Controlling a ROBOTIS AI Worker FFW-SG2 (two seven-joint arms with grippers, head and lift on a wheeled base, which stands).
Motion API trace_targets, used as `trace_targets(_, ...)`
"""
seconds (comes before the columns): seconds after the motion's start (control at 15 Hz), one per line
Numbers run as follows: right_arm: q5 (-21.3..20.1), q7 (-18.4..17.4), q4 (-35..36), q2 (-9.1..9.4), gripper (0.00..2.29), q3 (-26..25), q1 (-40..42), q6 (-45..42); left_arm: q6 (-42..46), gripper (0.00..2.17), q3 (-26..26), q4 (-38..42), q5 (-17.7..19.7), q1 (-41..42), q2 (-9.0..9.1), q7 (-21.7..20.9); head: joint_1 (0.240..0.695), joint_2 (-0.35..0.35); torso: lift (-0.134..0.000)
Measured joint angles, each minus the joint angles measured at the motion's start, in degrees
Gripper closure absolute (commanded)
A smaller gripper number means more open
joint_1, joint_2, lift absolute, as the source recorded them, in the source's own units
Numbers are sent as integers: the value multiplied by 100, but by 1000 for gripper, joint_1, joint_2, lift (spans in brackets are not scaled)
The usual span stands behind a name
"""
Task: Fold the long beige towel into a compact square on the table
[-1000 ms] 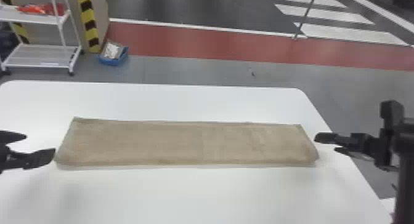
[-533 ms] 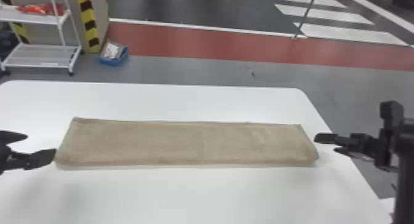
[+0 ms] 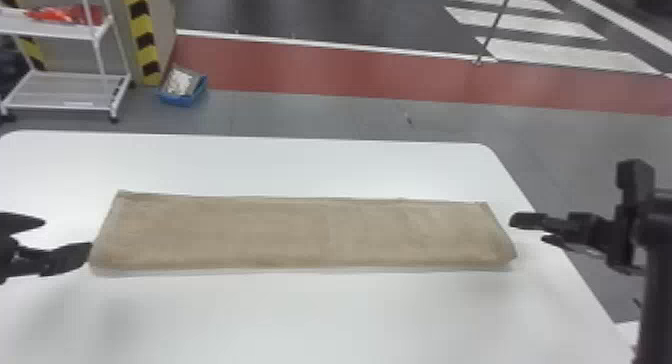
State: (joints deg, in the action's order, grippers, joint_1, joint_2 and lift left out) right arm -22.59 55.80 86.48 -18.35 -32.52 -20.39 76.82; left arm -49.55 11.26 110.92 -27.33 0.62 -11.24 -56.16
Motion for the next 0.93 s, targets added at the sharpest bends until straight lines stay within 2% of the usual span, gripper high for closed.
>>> trace_targets(0.2,0,1,0,4,117,-7,4,10,-105,191,-19,0,40,-12,23,66,695,-219,-124)
trace_targets(0.47,0,1,1,7,117,-54,47,2,-690,194,-220,0,120,-193,158,388,695,-234,-124)
trace_targets(0.93,0,1,9,7,117,-122,156,-21,-1473,215,-681,-153,361,-610,402,1445,695,-258,-124)
